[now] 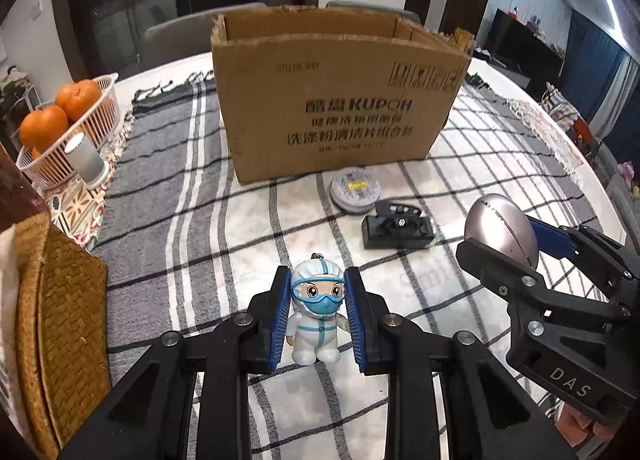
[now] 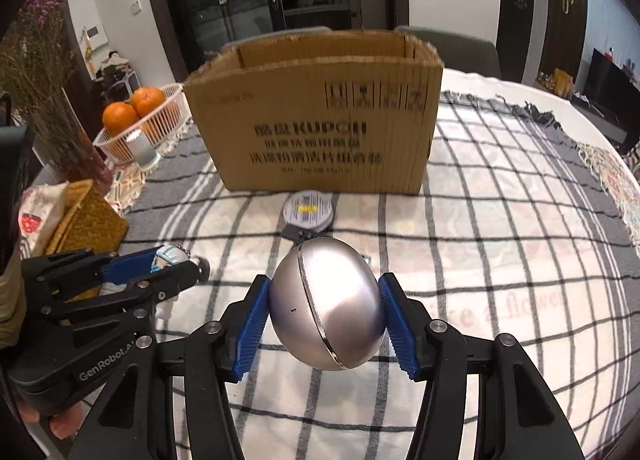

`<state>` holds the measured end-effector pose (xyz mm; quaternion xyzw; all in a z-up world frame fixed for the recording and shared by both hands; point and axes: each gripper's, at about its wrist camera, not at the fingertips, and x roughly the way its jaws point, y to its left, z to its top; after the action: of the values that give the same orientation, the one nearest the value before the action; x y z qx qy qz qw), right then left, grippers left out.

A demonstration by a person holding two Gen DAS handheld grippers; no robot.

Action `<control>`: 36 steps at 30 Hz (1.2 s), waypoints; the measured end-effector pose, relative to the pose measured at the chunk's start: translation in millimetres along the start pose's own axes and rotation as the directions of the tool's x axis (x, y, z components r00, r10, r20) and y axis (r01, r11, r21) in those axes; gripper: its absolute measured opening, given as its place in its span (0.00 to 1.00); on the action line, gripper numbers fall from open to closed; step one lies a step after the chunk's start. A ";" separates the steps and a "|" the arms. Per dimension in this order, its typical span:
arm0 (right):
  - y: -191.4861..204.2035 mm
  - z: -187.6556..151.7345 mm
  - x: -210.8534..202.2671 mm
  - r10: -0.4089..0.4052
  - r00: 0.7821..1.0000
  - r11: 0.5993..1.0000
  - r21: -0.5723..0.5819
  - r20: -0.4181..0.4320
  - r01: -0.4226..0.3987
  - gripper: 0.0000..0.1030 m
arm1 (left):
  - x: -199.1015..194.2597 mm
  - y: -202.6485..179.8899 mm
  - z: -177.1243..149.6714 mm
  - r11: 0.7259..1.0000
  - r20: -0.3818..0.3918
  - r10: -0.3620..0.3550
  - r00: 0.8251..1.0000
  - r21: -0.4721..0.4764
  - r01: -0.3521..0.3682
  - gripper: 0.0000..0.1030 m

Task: Organize rigid objects
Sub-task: 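Carry the figurine with left tool while right tool carries the egg into the box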

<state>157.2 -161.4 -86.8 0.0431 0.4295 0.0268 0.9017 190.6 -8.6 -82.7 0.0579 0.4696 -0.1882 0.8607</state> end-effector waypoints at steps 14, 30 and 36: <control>-2.4 30.2 -36.9 0.025 0.994 0.999 0.019 0.106 -0.028 0.54 | -44.6 -3.7 28.9 1.000 0.128 -0.007 0.992 -0.006 0.007 0.26; -8.9 85.9 -57.5 0.047 0.981 0.998 0.035 0.187 -0.054 0.54 | -68.8 -1.3 84.0 1.000 0.228 -0.021 0.973 -0.016 0.025 0.26; -12.1 106.7 -57.7 0.050 0.977 0.998 0.034 0.208 -0.058 0.54 | -71.2 -0.2 103.9 1.000 0.251 -0.017 0.968 -0.013 0.021 0.26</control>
<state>203.9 -184.2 23.5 0.0754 0.3326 0.0380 0.9393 237.5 -18.3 33.8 0.0223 0.3590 -0.1984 0.9117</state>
